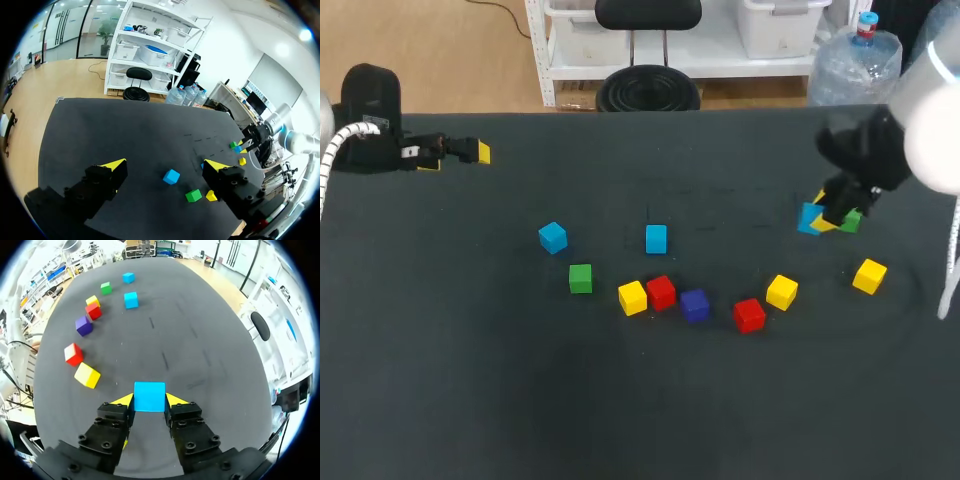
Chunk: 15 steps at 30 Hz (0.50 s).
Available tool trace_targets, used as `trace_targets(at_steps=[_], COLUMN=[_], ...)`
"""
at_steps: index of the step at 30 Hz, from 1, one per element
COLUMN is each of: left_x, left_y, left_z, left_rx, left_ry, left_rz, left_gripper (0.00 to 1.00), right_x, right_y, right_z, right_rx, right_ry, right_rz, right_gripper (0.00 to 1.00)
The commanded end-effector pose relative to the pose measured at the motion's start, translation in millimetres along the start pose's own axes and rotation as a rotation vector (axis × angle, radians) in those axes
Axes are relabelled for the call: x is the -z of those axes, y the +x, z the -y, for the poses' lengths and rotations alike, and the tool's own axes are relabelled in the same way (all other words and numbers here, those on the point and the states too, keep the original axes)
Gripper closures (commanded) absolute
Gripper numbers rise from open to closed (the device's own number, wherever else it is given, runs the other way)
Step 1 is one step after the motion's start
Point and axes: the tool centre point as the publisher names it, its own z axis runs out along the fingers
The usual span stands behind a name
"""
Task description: Place the blue cubes, place green cubes on the blue cubes, place the yellow cubes on the green cubes, then place the red cubes on the yellow cubes, and place purple cube on the red cubes.
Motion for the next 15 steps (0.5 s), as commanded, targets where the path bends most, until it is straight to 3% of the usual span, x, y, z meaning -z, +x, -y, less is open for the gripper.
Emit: trace_targets(at_steps=[1, 15], left_x=[0, 0], left_y=[0.3, 0.3], left_z=[-0.6, -0.6], left_rx=[0.0, 0.0], left_ry=[0.001, 0.001], left_rz=[0.002, 0.002], left_gripper=[0.0, 0.0], right_x=[-1, -3], right_y=[-8, -20], right_z=[5, 3], right_rx=[-0.001, -0.016], right_ry=[-0.024, -0.003], right_rz=[0.01, 0.048], right_gripper=[1.0, 1.0])
